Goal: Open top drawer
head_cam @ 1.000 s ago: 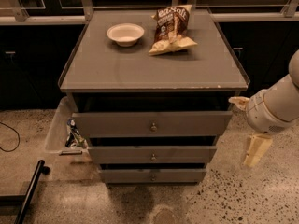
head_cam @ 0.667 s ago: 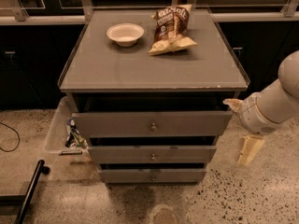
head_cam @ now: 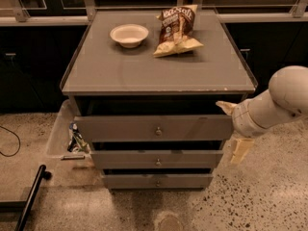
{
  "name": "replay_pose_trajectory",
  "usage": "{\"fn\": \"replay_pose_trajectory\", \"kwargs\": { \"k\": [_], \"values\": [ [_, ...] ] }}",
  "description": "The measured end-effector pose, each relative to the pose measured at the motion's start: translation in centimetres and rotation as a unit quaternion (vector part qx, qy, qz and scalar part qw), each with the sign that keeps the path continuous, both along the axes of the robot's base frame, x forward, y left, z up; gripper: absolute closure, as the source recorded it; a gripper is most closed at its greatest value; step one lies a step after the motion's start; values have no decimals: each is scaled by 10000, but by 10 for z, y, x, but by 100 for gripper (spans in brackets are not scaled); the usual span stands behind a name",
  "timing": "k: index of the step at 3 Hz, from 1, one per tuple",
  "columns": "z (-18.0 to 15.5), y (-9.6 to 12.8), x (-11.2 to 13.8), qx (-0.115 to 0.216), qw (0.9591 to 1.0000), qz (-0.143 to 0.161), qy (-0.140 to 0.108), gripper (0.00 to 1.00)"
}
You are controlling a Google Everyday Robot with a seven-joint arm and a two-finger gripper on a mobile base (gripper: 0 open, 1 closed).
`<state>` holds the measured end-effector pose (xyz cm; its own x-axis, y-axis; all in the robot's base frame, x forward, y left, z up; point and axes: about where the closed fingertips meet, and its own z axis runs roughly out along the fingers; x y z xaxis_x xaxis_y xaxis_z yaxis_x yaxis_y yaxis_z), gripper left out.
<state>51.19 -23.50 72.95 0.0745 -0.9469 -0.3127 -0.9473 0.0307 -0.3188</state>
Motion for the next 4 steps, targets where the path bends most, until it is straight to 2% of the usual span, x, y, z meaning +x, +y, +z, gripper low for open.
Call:
{"fn": "replay_pose_trajectory", "kwargs": {
  "k": [1,2,3,4],
  "values": [
    [-19,9,23,250,9991,293,-195,0],
    [-19,9,23,250,9991,293,-195,0],
    [-33,17,32,376,9987,308,-183,0],
    [-51,29,53,512,9980,324,-203,0]
  ]
}}
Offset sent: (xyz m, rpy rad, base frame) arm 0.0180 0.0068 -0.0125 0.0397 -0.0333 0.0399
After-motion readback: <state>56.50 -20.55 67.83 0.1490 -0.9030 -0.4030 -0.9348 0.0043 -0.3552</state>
